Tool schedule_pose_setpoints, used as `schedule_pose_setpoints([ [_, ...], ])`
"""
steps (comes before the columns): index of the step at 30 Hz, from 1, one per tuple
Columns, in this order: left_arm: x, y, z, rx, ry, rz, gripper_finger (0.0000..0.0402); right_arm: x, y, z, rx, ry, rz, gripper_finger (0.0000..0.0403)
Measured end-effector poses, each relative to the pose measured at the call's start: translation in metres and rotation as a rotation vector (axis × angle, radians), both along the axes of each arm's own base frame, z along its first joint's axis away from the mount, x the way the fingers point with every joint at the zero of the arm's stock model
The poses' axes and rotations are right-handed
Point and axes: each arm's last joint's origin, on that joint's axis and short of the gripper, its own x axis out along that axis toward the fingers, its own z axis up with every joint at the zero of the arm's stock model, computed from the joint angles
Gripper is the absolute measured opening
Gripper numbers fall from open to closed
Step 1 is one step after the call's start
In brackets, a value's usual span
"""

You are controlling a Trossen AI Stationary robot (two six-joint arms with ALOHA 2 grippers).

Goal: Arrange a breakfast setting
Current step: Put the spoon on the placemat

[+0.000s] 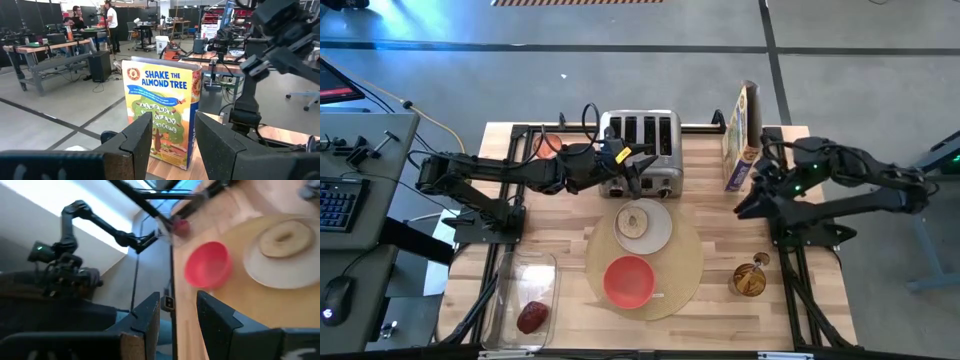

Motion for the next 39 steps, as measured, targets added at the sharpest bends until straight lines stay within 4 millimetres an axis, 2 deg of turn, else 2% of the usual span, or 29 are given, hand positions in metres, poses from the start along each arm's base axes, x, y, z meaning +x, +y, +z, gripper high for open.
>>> schedule_pose_setpoints([
  [6,0.000,0.000,0.000,0.000,0.000,0.000,0.0138,0.008,0.017,-0.006,0.023,0.087,0.042,0.0110],
  [16,0.000,0.003,0.000,0.000,0.003,0.010,0.0138,-0.007,0.045,-0.029,0.015,0.420,-0.026,0.0110],
  [28,0.000,0.006,-0.001,-0.001,0.007,0.012,0.0138,-0.020,0.066,-0.054,-0.075,0.758,-0.146,0.0110],
  [39,0.000,0.006,-0.001,-0.001,0.007,0.011,0.0138,-0.019,0.082,-0.066,-0.168,0.884,-0.162,0.0110],
])
